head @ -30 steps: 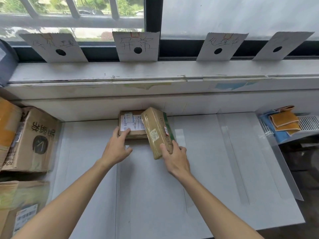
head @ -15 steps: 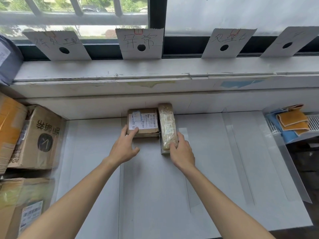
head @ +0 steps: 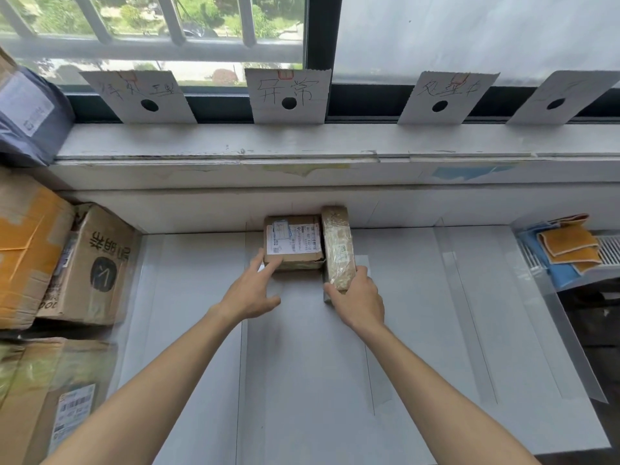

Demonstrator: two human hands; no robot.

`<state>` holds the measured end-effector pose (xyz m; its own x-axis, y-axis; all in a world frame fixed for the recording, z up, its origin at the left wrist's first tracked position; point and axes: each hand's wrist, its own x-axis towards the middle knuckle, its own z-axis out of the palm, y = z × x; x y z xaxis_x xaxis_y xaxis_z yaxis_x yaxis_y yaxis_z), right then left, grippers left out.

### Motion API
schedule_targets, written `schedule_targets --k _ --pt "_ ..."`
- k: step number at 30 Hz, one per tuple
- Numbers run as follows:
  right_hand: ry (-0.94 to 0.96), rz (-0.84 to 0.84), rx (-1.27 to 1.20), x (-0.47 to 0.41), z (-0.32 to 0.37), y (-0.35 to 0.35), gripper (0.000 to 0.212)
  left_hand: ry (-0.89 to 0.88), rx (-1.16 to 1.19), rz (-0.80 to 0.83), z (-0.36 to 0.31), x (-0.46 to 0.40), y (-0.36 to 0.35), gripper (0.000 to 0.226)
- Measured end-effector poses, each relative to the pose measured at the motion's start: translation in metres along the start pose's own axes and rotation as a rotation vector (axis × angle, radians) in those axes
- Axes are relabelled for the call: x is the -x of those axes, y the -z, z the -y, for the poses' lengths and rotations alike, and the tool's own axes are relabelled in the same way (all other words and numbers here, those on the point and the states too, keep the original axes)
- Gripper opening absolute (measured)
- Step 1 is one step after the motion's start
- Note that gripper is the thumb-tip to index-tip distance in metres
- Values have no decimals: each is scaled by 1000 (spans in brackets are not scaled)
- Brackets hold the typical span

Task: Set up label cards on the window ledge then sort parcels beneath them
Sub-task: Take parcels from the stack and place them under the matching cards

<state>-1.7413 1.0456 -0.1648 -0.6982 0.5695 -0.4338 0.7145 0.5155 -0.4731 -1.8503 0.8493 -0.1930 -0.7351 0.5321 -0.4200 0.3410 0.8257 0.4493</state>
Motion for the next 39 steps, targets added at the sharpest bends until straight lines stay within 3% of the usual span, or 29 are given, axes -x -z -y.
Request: schedule_targets --k 13,23,39 --pt "33 22 123 31 7 17 65 -64 -82 15 11 31 16 90" --pt "163 7 213 84 51 54 79 -97 -173 -105 7 87 81 88" --pt "583 5 252 195 120 143 85 -75 -349 -378 -53 257 203 83"
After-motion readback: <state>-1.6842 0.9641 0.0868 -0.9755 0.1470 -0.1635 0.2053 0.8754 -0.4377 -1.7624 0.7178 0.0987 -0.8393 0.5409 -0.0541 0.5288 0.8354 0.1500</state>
